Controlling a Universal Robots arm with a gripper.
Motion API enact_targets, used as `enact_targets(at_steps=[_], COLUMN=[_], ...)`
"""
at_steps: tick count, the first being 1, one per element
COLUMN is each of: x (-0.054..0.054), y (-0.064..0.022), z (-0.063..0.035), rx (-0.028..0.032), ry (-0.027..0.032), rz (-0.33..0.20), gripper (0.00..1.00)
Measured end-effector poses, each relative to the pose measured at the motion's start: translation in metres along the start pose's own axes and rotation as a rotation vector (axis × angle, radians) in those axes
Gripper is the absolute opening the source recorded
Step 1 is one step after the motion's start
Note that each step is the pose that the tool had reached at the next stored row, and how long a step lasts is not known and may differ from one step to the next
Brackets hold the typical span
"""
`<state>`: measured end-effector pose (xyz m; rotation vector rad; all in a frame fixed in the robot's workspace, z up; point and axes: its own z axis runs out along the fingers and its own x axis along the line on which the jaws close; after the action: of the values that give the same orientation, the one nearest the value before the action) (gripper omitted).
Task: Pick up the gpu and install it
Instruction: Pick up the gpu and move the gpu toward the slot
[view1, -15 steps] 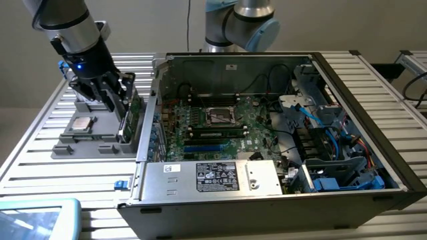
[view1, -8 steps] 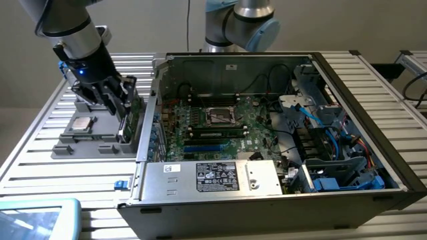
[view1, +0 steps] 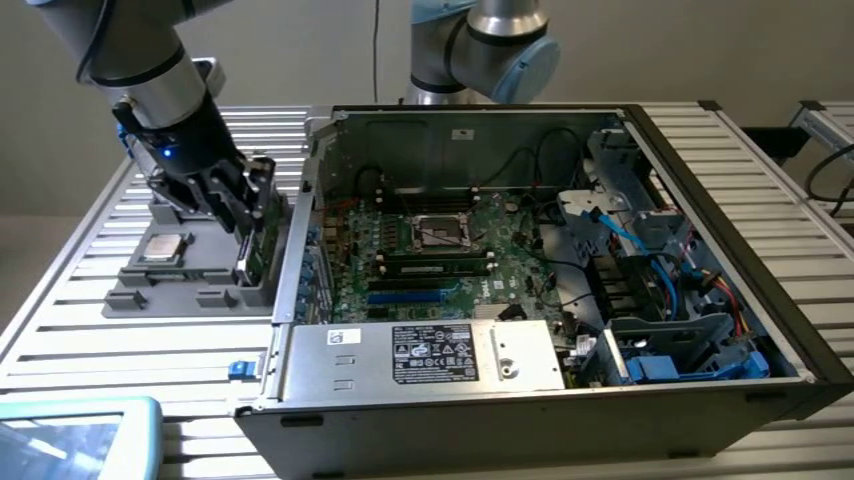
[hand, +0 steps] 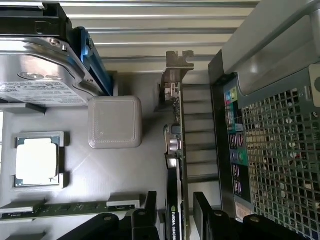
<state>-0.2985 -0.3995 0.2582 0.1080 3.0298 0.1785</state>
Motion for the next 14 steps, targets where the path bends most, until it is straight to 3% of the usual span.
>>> enact_targets(at_steps=[3,9,14], x=[0.000,0.001,0.002], y=[-0.0005,-0.0013,-0.0029], z=[0.0041,0.0099,0.0169], rx=[-0.0039,-0.0210,-0.0346], ry=[-0.0035,-0.0148,-0.0150], rz=[0.000,0.000,0.002], gripper=[0.42,0.42,0.42])
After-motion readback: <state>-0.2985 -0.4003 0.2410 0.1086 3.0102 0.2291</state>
